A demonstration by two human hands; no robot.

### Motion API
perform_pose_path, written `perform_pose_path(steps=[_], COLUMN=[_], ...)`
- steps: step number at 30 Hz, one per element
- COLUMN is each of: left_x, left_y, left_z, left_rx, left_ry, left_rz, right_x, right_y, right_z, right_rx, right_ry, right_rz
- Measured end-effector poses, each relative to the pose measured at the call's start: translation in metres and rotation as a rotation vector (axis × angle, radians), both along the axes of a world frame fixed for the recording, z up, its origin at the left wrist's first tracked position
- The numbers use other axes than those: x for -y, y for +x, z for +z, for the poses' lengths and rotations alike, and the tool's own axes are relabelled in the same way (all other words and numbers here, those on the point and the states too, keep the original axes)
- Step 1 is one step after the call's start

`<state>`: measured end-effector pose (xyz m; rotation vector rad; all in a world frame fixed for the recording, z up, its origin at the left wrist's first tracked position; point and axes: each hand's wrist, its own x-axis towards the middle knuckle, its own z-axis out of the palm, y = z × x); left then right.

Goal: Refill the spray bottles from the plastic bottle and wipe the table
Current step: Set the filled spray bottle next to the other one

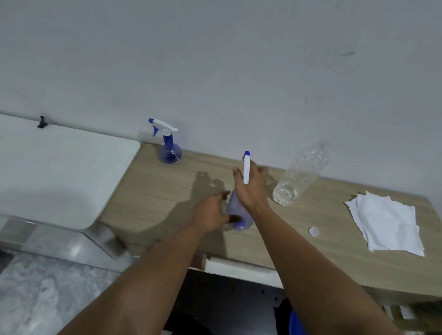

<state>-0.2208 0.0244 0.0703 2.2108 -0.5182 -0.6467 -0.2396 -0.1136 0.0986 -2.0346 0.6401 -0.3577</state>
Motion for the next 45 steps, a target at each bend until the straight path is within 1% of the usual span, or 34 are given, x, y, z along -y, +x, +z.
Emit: perform_pose_path(steps=[2,5,8,11,14,16,19,22,28,32,41,45], left_x=[-0.021,-0.062,-0.1,-0.125,-0.14,-0.145,-0.152,-0.159,-0.169,-0.172,-0.174,-0.175], left_y=[0.003,0.012,0.016,0.012,0.005,0.002,-0.001,-0.001,0.002,0.003,0.006,0.006], left_z=[0.016,0.026,0.022,0.012,0.004,-0.004,-0.011,-0.015,-0.015,-0.015,-0.014,-0.015], left_rx=[0.037,0.184,0.303,0.3,0.272,0.248,0.244,0.228,0.26,0.252,0.271,0.268], left_ry=[0.038,0.08,0.097,0.079,0.073,0.07,0.089,0.1,0.127,0.126,0.138,0.138], left_rz=[0.005,0.151,0.294,0.393,0.444,0.46,0.459,0.456,0.461,0.466,0.465,0.471], right_x=[-0.003,-0.015,-0.034,-0.052,-0.068,-0.077,-0.085,-0.09,-0.094,-0.094,-0.096,-0.098], right_y=[0.005,0.015,0.016,0.01,0.003,-0.002,-0.007,-0.006,-0.003,-0.004,-0.006,-0.008], right_z=[0.015,0.024,0.017,-0.002,-0.028,-0.043,-0.054,-0.053,-0.054,-0.053,-0.051,-0.05], right_rx=[0.033,0.048,-0.025,-0.145,-0.273,-0.323,-0.335,-0.333,-0.438,-0.44,-0.437,-0.426], right_ry=[0.069,0.233,0.321,0.372,0.336,0.3,0.288,0.219,0.135,0.117,0.103,0.139], right_rz=[0.041,0.103,0.18,0.265,0.306,0.322,0.333,0.364,0.369,0.391,0.358,0.348])
